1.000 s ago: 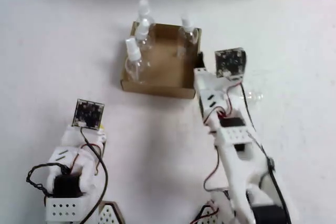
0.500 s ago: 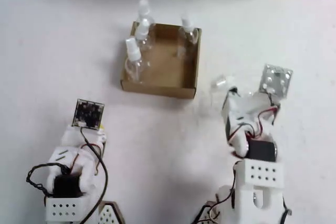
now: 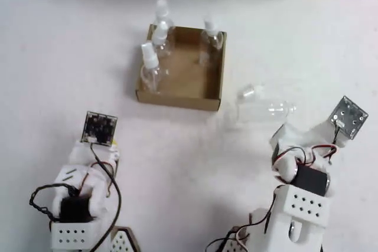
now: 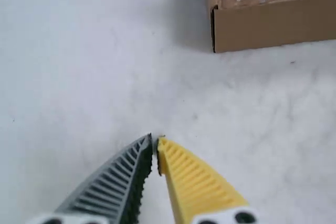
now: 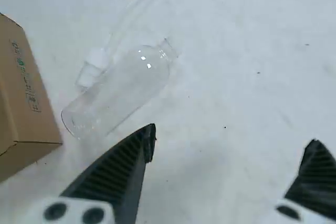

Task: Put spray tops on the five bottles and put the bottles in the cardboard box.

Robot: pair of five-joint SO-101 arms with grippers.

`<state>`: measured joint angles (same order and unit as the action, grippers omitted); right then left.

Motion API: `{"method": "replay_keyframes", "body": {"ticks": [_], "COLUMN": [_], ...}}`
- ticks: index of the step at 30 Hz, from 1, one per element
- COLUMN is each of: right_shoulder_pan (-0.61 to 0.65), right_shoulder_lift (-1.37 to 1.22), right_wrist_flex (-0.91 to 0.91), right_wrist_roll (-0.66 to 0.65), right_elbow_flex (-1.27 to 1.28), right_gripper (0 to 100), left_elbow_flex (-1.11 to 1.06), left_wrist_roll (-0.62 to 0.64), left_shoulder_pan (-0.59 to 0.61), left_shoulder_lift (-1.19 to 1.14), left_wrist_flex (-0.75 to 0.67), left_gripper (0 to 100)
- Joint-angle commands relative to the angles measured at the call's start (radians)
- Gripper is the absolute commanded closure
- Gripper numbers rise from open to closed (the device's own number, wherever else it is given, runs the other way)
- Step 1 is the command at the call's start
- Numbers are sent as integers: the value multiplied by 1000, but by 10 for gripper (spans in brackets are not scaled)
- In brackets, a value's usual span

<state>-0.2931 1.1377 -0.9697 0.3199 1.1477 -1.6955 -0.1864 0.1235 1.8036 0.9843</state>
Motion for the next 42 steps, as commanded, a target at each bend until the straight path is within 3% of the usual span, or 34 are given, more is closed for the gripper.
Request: {"method": "replay_keyframes", "body": {"ticks": [1, 6, 15, 30, 42], "right_shoulder_pan": [-12, 71, 229, 228, 211], "right_shoulder_lift": [12, -96, -575, -1125, -1400], "right_wrist_flex": [56, 70, 68, 74, 79], "right_wrist_roll": [14, 92, 275, 526, 543], "right_elbow_flex": [-18, -94, -417, -813, -936], "right_gripper": [625, 626, 626, 626, 626], "left_elbow_flex": [2, 2, 2, 2, 2], "left_wrist_roll": [-8, -9, -9, -9, -9], "left_shoulder_pan": [12, 5, 12, 12, 12], "left_shoulder_lift": [5, 5, 5, 5, 5], "left_wrist_flex": [15, 15, 15, 14, 14], "left_gripper": [973, 973, 973, 973, 973]}}
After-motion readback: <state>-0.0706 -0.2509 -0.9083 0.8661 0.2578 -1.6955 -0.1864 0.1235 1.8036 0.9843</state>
